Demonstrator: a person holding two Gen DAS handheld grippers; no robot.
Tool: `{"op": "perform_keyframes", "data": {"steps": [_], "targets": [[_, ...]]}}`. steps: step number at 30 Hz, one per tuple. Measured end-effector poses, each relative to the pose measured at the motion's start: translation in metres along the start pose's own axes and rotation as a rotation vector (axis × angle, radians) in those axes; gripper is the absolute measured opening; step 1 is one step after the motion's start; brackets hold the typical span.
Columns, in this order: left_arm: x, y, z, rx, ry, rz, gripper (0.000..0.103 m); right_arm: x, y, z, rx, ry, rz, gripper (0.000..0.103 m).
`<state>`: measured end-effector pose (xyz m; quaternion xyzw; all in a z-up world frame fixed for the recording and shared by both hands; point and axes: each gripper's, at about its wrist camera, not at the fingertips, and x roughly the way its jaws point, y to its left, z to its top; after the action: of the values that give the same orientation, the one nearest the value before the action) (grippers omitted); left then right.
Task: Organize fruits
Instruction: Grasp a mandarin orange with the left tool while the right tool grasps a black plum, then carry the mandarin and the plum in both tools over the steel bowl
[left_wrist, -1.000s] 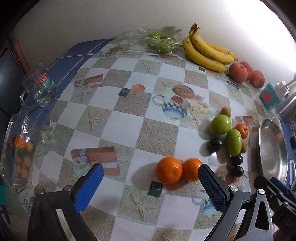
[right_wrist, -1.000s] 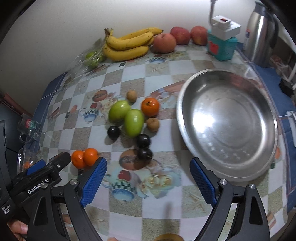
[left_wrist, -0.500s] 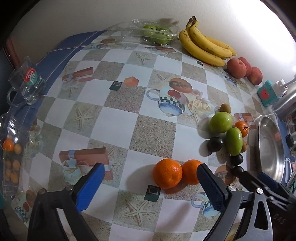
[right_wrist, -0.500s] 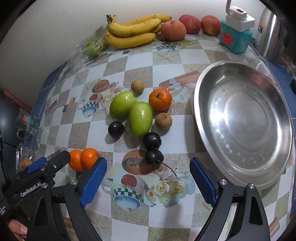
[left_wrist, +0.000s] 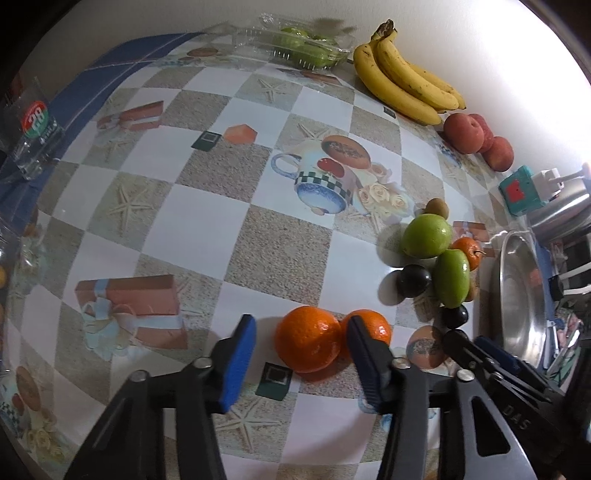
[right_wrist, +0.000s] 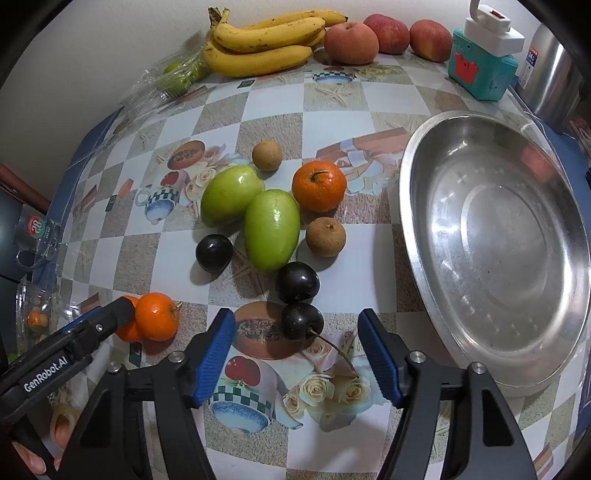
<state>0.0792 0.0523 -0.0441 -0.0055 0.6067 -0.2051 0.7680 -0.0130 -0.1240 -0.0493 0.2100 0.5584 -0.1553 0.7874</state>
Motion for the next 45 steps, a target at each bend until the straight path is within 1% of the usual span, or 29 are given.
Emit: {"op": "perform_keyframes", "data": {"steps": [3,5,6,10,11,13,15,21,31,36,45], "targets": [[0.001,0.001,-0.001,-0.009,0.007,-0.023,0.042,0.003,-0.002,0.0,0.009,0.008,0.002,0.058],[0.001,0.001,-0.001,-0.013,0.008,-0.029,0.04,0.004,-0.003,0.0,0.015,0.009,0.003,0.055],[0.0,0.001,-0.001,-0.012,0.007,-0.028,0.04,0.004,-0.004,0.0,0.019,0.008,0.003,0.052],[-0.001,0.002,-0.002,-0.016,0.004,-0.028,0.039,0.006,-0.006,0.0,0.032,0.012,0.005,0.046],[-0.001,0.002,-0.002,-0.019,0.003,-0.03,0.039,0.006,-0.006,0.0,0.035,0.012,0.006,0.042],[-0.002,0.003,-0.002,-0.023,0.002,-0.034,0.039,0.006,-0.006,0.0,0.04,0.011,0.009,0.04],[-0.002,0.003,-0.002,-0.027,0.002,-0.036,0.039,0.006,-0.006,-0.001,0.041,0.01,0.014,0.036],[-0.005,0.007,-0.003,-0.046,-0.003,-0.047,0.039,0.007,-0.005,-0.001,0.039,0.01,0.033,0.03],[-0.013,0.018,-0.003,-0.095,-0.027,-0.037,0.038,0.006,-0.005,-0.001,0.033,0.005,0.05,0.028],[-0.018,0.024,-0.002,-0.124,-0.035,-0.023,0.038,0.0,-0.007,-0.002,0.05,-0.004,0.098,0.028],[-0.031,0.022,0.003,-0.151,-0.055,0.002,0.038,-0.025,-0.009,-0.002,0.061,-0.063,0.166,0.028]]}}
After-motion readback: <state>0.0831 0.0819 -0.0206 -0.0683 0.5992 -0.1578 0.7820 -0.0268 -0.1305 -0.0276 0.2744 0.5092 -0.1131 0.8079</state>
